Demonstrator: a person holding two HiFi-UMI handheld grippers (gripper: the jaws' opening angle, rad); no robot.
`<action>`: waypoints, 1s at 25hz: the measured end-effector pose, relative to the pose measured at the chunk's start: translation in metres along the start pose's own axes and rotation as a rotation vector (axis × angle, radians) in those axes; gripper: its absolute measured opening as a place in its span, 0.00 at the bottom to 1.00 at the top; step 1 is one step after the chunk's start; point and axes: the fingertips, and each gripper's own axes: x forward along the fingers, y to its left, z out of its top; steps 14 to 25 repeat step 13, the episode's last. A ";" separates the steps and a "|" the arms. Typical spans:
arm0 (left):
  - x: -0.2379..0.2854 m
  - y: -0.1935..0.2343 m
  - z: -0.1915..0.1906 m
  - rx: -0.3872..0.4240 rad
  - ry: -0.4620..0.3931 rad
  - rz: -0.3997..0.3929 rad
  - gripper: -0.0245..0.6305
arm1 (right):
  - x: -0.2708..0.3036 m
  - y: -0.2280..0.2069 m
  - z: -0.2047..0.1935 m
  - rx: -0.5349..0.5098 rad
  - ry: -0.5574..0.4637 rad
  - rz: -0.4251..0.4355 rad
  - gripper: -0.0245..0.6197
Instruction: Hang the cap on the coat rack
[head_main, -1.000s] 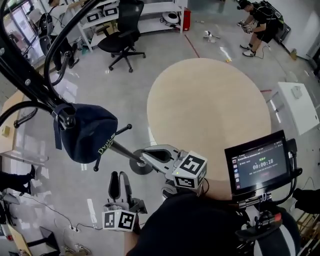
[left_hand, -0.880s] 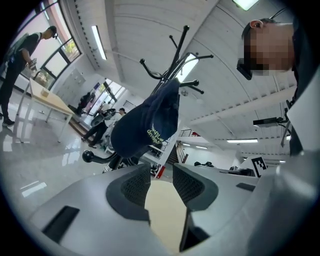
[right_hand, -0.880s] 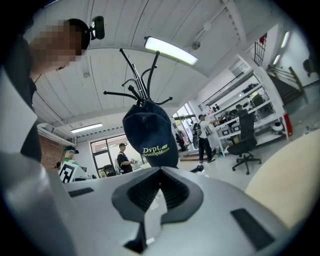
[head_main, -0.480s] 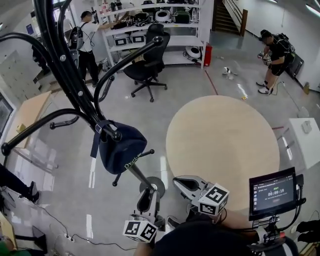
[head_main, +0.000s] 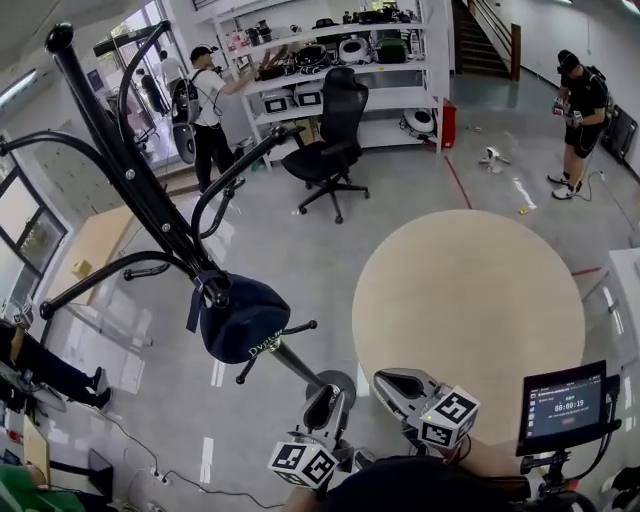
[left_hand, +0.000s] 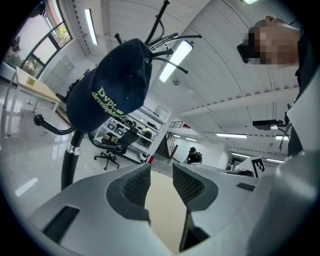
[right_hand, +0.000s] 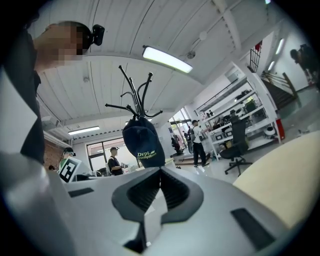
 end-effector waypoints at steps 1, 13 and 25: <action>0.008 -0.011 0.000 0.004 0.007 -0.002 0.26 | -0.008 -0.006 0.007 0.003 -0.004 0.001 0.05; 0.061 -0.071 -0.035 0.046 0.037 0.022 0.26 | -0.068 -0.069 0.016 0.031 -0.033 0.034 0.05; 0.061 -0.071 -0.035 0.046 0.037 0.022 0.26 | -0.068 -0.069 0.016 0.031 -0.033 0.034 0.05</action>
